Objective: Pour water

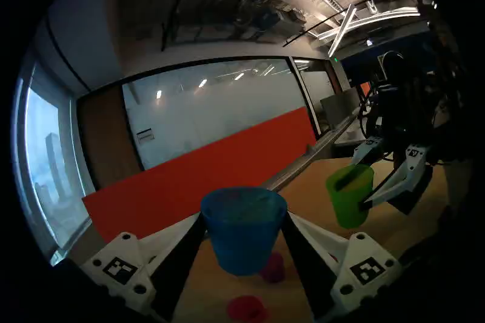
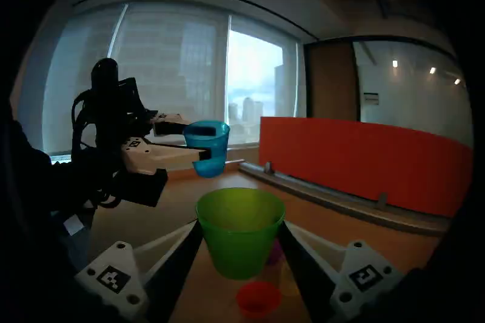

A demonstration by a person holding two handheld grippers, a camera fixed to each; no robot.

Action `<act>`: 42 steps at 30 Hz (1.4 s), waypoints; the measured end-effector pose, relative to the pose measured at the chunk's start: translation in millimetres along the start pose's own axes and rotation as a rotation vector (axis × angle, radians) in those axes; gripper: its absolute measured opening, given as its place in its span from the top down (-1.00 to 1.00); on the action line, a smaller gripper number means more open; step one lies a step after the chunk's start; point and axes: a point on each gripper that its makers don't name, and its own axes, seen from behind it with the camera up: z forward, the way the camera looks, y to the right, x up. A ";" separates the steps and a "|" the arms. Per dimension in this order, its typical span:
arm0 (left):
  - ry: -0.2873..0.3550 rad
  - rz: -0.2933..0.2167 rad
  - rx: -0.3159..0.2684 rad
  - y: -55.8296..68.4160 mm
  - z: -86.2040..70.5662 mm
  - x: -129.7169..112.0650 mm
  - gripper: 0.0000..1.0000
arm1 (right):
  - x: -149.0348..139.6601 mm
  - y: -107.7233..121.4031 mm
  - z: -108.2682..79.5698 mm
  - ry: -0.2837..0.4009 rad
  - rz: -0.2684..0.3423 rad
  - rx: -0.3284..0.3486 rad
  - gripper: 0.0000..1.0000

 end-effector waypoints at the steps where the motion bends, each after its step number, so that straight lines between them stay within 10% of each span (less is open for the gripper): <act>1: 0.002 0.017 0.004 -0.4 0.8 1.3 -0.71 | -0.1 -1.5 2.6 -0.001 0.000 0.006 -0.77; 42: 0.060 0.505 0.047 3.6 -4.2 54.1 -0.70 | -8.9 -50.8 57.2 -0.016 -0.017 0.148 -0.77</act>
